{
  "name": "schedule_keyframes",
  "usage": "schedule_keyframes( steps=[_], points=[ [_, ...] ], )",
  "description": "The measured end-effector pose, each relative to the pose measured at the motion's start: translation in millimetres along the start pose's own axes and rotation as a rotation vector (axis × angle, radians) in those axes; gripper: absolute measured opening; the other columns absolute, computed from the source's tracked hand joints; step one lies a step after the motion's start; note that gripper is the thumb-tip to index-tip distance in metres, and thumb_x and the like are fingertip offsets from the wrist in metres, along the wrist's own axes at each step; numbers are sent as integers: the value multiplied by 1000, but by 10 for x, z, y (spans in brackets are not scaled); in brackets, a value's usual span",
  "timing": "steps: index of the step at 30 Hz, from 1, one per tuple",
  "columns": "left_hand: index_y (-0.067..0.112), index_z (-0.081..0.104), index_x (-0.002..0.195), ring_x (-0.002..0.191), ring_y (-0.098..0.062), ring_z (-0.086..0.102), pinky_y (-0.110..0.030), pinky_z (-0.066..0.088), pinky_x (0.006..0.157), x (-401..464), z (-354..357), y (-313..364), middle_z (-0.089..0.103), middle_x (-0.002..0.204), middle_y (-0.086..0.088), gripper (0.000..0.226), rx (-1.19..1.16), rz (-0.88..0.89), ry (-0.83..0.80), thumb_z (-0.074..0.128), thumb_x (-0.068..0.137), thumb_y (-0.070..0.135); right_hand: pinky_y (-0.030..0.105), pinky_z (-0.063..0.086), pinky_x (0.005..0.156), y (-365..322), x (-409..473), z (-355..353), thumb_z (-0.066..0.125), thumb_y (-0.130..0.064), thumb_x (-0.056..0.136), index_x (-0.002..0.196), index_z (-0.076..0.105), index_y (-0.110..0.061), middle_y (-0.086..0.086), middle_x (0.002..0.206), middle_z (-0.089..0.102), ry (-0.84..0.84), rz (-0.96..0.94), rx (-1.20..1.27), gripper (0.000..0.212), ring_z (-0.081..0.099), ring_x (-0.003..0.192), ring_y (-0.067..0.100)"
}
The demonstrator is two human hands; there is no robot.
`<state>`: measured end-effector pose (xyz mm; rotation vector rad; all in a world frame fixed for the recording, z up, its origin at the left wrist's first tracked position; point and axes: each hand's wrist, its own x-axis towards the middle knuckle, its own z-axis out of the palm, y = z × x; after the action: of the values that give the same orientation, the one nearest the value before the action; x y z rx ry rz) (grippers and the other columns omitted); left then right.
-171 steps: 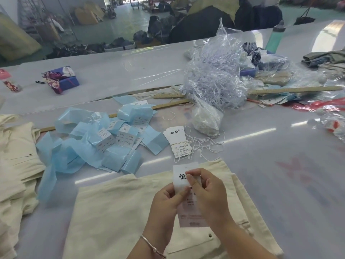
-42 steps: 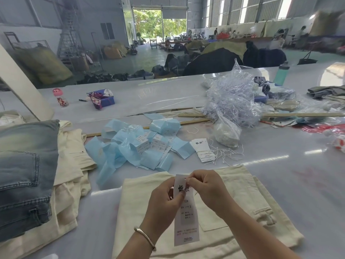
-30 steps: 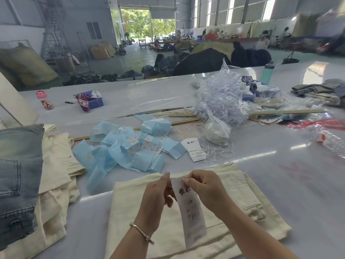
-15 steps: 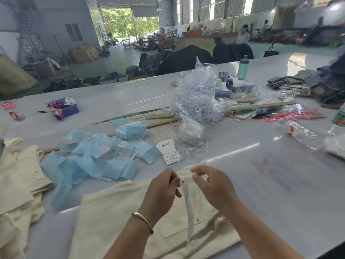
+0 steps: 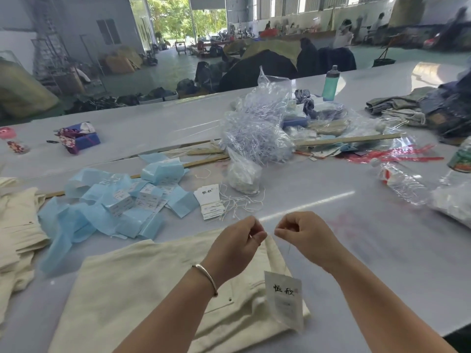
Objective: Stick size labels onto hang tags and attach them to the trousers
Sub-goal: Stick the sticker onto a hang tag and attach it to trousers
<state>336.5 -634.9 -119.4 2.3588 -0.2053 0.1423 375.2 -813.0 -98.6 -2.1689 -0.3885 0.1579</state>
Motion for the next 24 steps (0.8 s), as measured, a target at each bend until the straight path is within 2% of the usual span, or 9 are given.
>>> schedule_keyframes(
  steps=[3,7,9,11,14,17,19,21,24],
  points=[
    [26,56,91,71,-11,57,-31,48,75,-76,281,-217,60,82,12,5,59,-114,-95,61,92,27,22,35,57,131,51,-232,64,-15,89,71,59,-19,-11,59,50,52,-26,-249,19,45,59,4],
    [18,62,95,88,-15,60,-32,48,83,-243,550,-530,60,93,5,20,177,-204,-245,71,83,32,26,42,60,192,98,-448,61,-11,89,76,59,-18,-9,65,58,248,-140,-195,15,53,64,7],
    [17,64,94,87,-13,57,-29,47,83,-285,635,-589,59,92,5,28,174,-212,-229,74,79,38,31,45,61,161,114,-487,61,-8,89,83,66,-15,-6,66,62,343,-234,-135,10,56,62,12],
    [19,64,95,84,-11,54,-27,46,81,-287,688,-623,56,88,9,27,191,-209,-216,73,79,38,28,46,60,124,125,-463,63,-5,88,89,70,-14,-6,67,66,390,-319,-110,11,56,57,7],
    [19,63,89,80,-10,50,-26,43,75,-288,738,-618,53,83,10,17,212,-219,-220,70,77,29,20,46,59,161,97,-248,66,-3,84,96,70,-15,-7,70,71,273,-338,-53,17,56,53,2],
    [23,53,69,66,-8,46,-23,38,61,-321,770,-593,51,69,11,24,130,-271,-155,67,76,41,19,50,60,358,-14,138,69,2,81,92,69,-12,0,70,73,-30,-137,200,17,65,54,8],
    [23,50,65,61,-5,42,-20,34,59,-321,767,-600,49,63,11,30,-44,-356,-134,74,78,36,20,50,61,541,-114,404,70,5,79,83,71,-12,3,68,72,-153,-7,281,17,67,60,11],
    [20,55,68,61,-5,44,-19,37,60,-304,746,-624,52,65,7,26,-260,-448,-129,77,81,17,20,49,61,703,-183,631,68,3,78,75,75,-14,0,61,69,-179,7,175,19,62,58,5],
    [14,63,76,55,-2,50,-13,39,53,-296,725,-628,59,69,1,14,-454,-595,-131,72,82,6,24,50,64,802,-233,864,65,-2,80,76,76,-16,-8,61,65,-141,-3,67,18,58,60,3]
  ],
)
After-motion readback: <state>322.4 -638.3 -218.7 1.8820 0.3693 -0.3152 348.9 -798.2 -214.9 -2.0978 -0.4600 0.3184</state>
